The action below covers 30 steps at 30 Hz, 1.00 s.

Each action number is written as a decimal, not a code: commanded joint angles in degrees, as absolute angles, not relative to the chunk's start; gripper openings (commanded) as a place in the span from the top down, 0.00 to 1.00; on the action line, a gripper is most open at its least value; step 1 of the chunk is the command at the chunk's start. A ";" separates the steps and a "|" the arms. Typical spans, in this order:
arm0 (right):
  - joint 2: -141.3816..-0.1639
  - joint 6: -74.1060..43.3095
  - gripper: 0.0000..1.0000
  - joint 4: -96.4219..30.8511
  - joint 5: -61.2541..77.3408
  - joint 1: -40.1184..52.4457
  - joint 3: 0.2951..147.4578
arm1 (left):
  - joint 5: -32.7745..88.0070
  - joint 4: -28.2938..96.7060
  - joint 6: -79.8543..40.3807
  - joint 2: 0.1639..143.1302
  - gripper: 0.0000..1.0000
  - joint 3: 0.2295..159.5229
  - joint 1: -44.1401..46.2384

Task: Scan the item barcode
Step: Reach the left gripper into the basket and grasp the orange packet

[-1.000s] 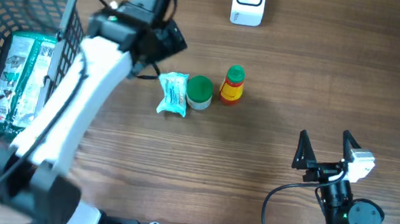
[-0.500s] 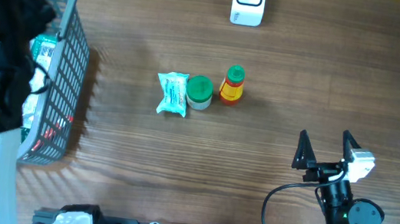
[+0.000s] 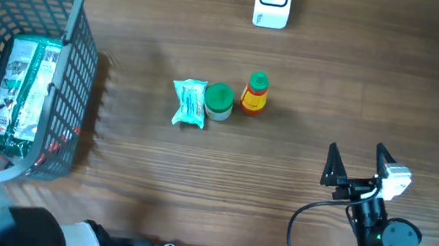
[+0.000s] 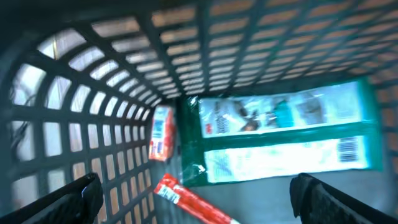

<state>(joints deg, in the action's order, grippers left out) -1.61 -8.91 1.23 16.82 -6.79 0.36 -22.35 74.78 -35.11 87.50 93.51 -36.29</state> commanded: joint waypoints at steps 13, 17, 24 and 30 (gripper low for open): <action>-1.41 -9.04 0.00 1.34 16.25 -6.92 0.30 | -20.60 50.57 -36.93 90.02 0.00 61.80 -46.30; -1.41 -9.02 0.00 1.34 16.27 -6.92 0.30 | -20.32 46.30 -36.95 90.02 0.00 58.33 -48.38; -1.41 -9.04 0.00 1.34 16.25 -6.92 0.30 | -18.74 43.86 -36.95 90.04 0.00 56.18 -48.38; -1.41 -9.04 0.00 1.34 16.25 -6.92 0.30 | -17.32 43.75 -36.93 90.04 0.41 56.18 -48.38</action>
<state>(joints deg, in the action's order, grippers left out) -1.61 -8.93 1.23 16.82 -6.79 0.34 -18.20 43.68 -36.42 90.17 56.95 -47.83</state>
